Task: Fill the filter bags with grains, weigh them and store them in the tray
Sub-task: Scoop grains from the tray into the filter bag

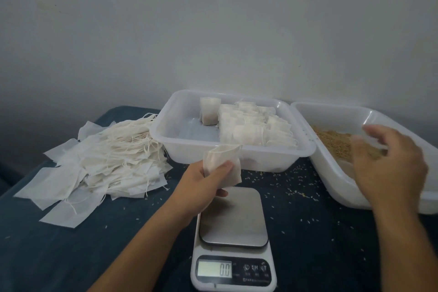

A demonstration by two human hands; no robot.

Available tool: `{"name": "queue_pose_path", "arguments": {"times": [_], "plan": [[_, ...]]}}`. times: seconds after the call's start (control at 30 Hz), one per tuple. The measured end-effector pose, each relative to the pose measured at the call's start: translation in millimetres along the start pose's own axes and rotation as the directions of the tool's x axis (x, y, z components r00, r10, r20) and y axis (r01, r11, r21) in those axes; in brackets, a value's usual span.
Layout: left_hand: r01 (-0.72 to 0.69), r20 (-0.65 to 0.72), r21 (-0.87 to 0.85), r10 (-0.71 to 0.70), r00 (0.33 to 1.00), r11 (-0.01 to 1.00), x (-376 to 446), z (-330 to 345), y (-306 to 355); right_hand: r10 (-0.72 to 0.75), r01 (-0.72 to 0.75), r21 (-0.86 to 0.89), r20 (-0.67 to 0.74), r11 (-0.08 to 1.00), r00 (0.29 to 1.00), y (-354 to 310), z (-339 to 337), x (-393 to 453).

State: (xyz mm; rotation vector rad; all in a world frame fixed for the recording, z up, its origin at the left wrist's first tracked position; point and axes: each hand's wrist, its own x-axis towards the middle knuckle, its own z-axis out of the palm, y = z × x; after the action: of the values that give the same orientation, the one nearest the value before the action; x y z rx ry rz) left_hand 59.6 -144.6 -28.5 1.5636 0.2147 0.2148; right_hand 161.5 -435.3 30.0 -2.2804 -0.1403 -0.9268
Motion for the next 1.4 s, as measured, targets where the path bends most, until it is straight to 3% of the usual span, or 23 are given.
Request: {"name": "queue_pose_path", "arguments": {"times": [0.03,0.1,0.17,0.23,0.37,0.5,0.7,0.8,0.87,0.93,1.07,1.17,1.23,1.33,1.4], "plan": [[-0.003,0.012,-0.003,0.003,1.0,1.0,0,0,0,-0.076,0.078,0.144,-0.016,0.987,0.997,-15,2,-9],[-0.015,0.051,-0.005,0.016,0.999,1.0,-1,1,0,-0.187,0.092,0.414,0.195,0.905,0.963,-43,12,-29],[-0.056,0.096,0.031,0.053,0.994,0.998,-3,1,0,-0.29,-0.029,0.549,0.486,0.836,0.825,-63,28,-51],[-0.099,0.182,0.069,0.085,0.98,0.993,-5,1,-1,-0.373,-0.027,0.565,0.579,0.825,0.725,-71,43,-68],[-0.199,0.284,0.158,0.149,0.947,0.967,-9,1,0,-0.4,0.031,0.615,0.472,0.788,0.786,-71,57,-82],[-0.285,0.274,0.154,0.236,0.932,0.946,-6,-5,2,-0.333,-0.044,0.617,0.482,0.786,0.811,-66,59,-83],[-0.195,0.204,0.09,0.173,0.964,0.977,1,-15,-1,-0.278,-0.161,0.581,0.592,0.798,0.757,-61,63,-85],[-0.172,0.186,0.266,0.125,0.975,0.949,3,-21,-4,-0.258,-0.121,0.461,0.673,0.879,0.693,-57,69,-85],[-0.199,0.136,0.521,0.149,0.979,0.83,6,-26,-7,-0.256,-0.066,0.405,0.687,0.912,0.68,-53,71,-84],[-0.172,0.061,0.676,0.178,0.982,0.717,6,-29,-8,-0.246,-0.032,0.372,0.674,0.928,0.696,-51,72,-82],[-0.088,-0.11,0.701,0.229,0.967,0.707,8,-32,-8,-0.229,0.056,0.307,0.565,0.95,0.793,-45,73,-75],[-0.022,-0.25,0.625,0.226,0.941,0.781,12,-36,-7,-0.146,-0.006,0.296,0.487,0.955,0.861,-35,77,-69],[0.014,-0.348,0.474,0.173,0.921,0.881,16,-36,-8,-0.077,-0.071,0.299,0.457,0.952,0.886,-27,81,-66],[0.061,-0.45,0.151,0.014,0.893,0.987,21,-36,-5,0.002,-0.158,0.303,0.455,0.94,0.89,-16,90,-62],[0.112,-0.401,-0.171,-0.173,0.9,0.979,23,-39,-1,0.02,-0.179,0.297,0.47,0.938,0.882,-9,96,-61]]}}
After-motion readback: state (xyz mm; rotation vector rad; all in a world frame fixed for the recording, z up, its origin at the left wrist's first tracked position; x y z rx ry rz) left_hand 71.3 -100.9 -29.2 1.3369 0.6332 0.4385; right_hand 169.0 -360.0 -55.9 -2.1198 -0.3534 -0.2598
